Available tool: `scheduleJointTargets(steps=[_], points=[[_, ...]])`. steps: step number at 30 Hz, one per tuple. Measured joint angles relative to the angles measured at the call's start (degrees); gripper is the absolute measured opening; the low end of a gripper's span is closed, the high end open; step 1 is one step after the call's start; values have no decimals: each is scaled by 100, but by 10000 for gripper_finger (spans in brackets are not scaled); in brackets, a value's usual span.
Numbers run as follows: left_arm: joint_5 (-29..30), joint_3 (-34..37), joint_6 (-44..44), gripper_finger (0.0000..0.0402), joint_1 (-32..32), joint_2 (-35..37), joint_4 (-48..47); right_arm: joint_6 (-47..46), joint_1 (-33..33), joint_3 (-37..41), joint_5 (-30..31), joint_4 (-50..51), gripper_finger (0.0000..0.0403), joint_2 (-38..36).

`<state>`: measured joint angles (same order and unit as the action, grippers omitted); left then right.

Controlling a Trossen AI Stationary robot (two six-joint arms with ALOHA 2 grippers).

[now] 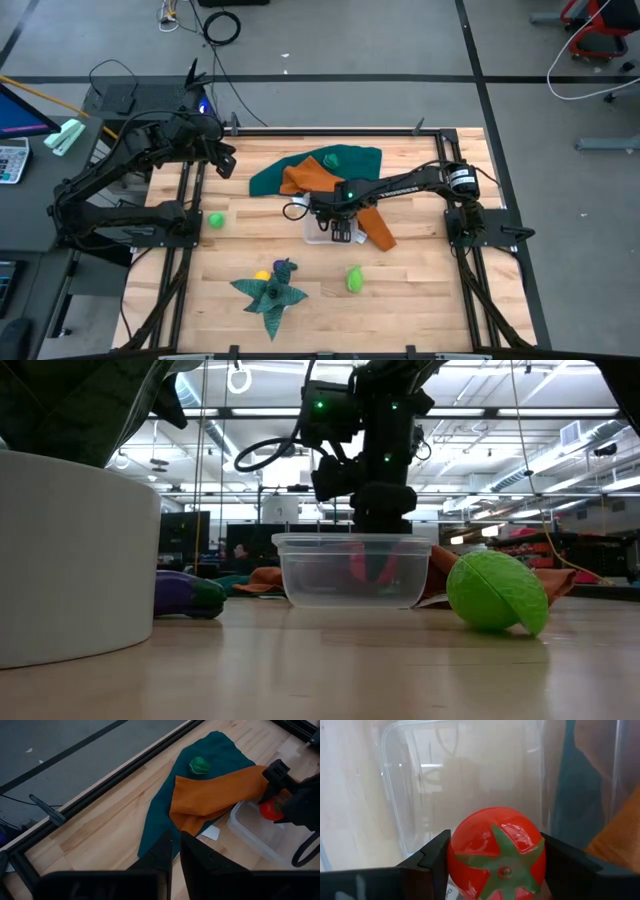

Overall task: Pick and placing Produce into tupperware
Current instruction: Put the tomato into the transparent bin

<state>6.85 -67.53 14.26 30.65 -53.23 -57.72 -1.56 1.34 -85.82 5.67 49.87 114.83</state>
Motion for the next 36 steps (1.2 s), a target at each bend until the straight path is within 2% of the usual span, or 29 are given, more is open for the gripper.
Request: scheduleJointTargets(steps=[10,28,36], points=[[0,0,4,42,0,0,1,-196,145,2,151,-53,233,46],[0,0,7,42,2,0,1,-484,225,2,-177,-7,272,127],[0,0,9,43,4,0,1,-463,226,-337,-120,360,278,78]])
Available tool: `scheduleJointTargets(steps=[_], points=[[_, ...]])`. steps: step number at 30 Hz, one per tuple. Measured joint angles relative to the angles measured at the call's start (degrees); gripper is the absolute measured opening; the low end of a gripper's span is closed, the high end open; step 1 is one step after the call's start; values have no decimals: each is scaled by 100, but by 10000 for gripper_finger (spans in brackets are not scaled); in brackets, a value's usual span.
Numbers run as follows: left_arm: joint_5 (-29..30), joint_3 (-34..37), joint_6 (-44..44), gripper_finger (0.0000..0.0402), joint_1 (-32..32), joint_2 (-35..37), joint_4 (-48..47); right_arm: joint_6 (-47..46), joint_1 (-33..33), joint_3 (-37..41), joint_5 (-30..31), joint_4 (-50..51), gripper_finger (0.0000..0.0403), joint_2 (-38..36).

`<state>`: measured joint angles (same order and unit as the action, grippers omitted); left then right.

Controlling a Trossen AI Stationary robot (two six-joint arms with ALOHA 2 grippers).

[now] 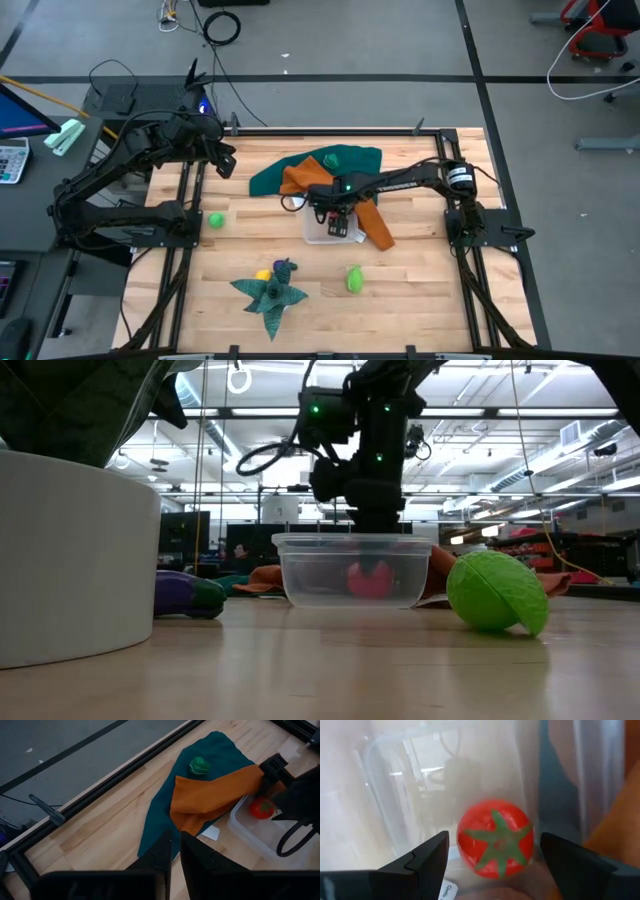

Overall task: Pick and placing Produce into tupperware
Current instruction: Put the tomato into the transparent bin, then put the avocado into the transparent bin

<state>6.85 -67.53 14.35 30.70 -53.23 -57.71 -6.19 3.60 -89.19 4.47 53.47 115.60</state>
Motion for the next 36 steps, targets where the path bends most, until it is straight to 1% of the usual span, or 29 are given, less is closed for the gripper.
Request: scheduleJointTargets(steps=[6,14,19,21,24,28,31,34,36], points=[[-2,0,0,40,-1,0,-1,26,2,-430,74,631,275,-71],[-2,0,1,45,-4,0,-26,29,3,-1336,91,1580,274,-80],[-2,0,-2,44,-4,0,-242,37,0,-1874,266,2156,274,-82],[-3,0,0,42,-7,0,-339,37,0,-1938,369,2324,274,-150],[-30,0,68,42,-7,0,-569,-29,0,-1791,552,2457,274,-419],[-294,2,114,45,-7,0,-705,-374,0,-1381,889,2582,274,-941],[-417,2,103,48,-9,0,-704,-861,2,-967,1043,2611,274,-1453],[-437,2,109,48,-9,0,-775,-1535,2,-455,1143,2594,274,-1991],[-567,2,103,48,-9,0,-892,-1996,0,-88,1220,2552,274,-2345]])
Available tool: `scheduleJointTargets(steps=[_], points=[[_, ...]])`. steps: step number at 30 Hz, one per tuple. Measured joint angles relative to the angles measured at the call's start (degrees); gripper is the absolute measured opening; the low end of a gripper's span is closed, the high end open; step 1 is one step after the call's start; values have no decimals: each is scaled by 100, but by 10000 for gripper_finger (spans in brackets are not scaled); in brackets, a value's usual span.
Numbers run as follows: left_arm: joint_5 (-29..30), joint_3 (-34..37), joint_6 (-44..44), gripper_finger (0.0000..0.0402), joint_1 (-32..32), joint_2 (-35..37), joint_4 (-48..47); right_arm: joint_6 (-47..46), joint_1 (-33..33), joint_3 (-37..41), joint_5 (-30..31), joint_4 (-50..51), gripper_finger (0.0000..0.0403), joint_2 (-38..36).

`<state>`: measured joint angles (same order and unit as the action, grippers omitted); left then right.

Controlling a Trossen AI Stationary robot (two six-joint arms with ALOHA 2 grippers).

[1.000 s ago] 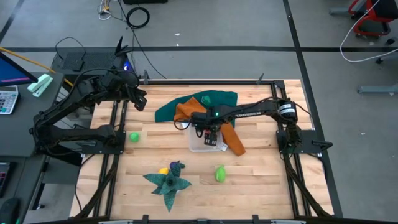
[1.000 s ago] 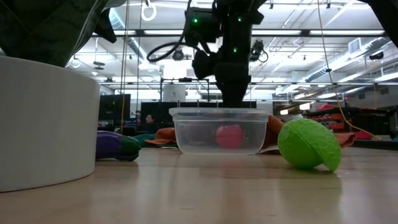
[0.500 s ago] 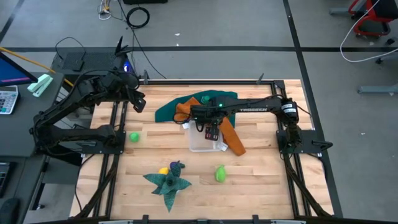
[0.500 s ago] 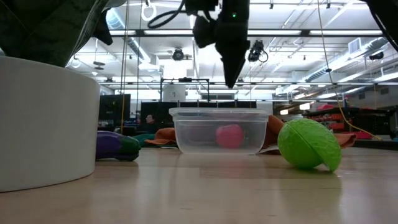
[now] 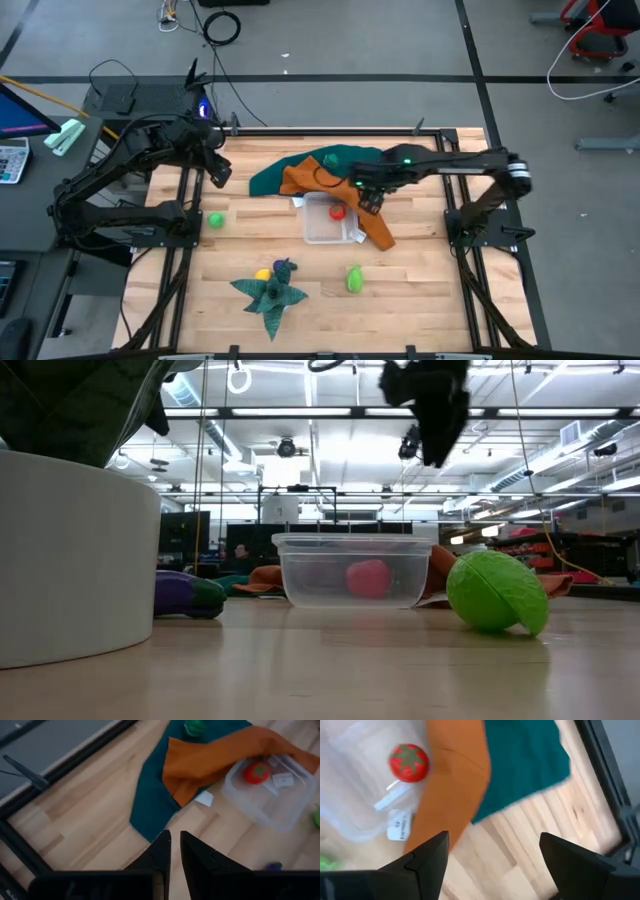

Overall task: Pick and placing Produce into tupperware
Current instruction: Put the avocado into the transparent bin

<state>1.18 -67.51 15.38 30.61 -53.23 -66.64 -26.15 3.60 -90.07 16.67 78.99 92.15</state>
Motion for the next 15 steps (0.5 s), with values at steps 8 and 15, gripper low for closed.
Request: scheduleJointTargets(steps=[8,15], points=[[-388,101,-272,51,0,0,-187,-1229,-2,1309,76,-338,274,-1021],[-746,972,-446,74,-138,-9,-434,-1483,-2,1764,-22,-865,274,-1257]])
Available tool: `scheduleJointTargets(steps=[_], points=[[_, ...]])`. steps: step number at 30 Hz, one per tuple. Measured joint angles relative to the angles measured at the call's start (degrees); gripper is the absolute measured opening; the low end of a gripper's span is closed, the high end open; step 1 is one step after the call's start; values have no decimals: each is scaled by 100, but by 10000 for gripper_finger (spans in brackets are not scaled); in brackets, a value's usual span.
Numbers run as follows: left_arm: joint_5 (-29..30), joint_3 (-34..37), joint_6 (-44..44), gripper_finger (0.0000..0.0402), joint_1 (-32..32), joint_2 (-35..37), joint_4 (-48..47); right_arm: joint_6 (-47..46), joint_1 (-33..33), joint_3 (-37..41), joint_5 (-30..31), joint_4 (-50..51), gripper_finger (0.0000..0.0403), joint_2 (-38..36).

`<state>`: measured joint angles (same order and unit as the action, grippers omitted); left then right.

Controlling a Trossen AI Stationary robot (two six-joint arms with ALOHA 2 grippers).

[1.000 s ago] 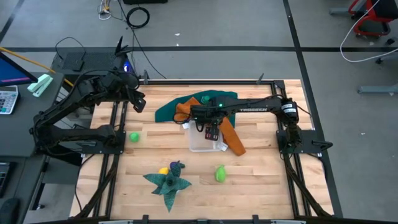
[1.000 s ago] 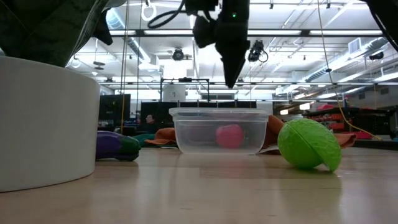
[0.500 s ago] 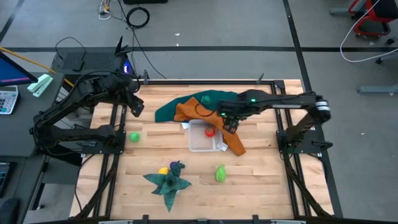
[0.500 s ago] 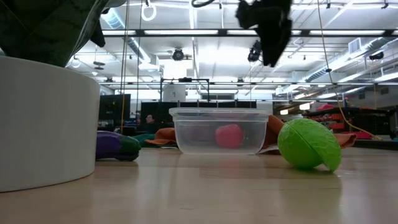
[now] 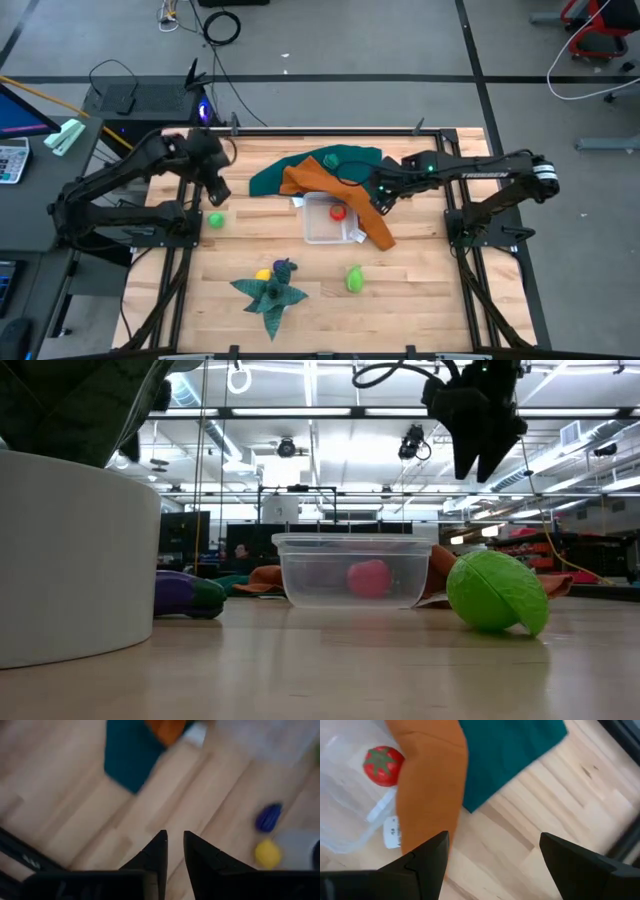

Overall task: Pick and placing Produce into tupperware
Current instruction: Put the avocado into the transparent bin

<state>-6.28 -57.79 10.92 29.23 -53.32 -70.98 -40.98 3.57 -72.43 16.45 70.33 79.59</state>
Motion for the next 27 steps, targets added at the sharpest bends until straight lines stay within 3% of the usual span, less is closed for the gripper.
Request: scheduleJointTargets(steps=[4,13,19,27], points=[[-7,636,90,89,-211,2,-54,339,-2,30,-53,-447,274,51],[-9,1536,1280,116,-564,2,-41,863,-2,32,-51,-939,274,64],[176,1708,514,150,-860,2,14,1023,-2,32,-55,-941,274,64],[316,1708,-235,226,-1235,2,228,1119,-2,32,-331,-939,274,64]])
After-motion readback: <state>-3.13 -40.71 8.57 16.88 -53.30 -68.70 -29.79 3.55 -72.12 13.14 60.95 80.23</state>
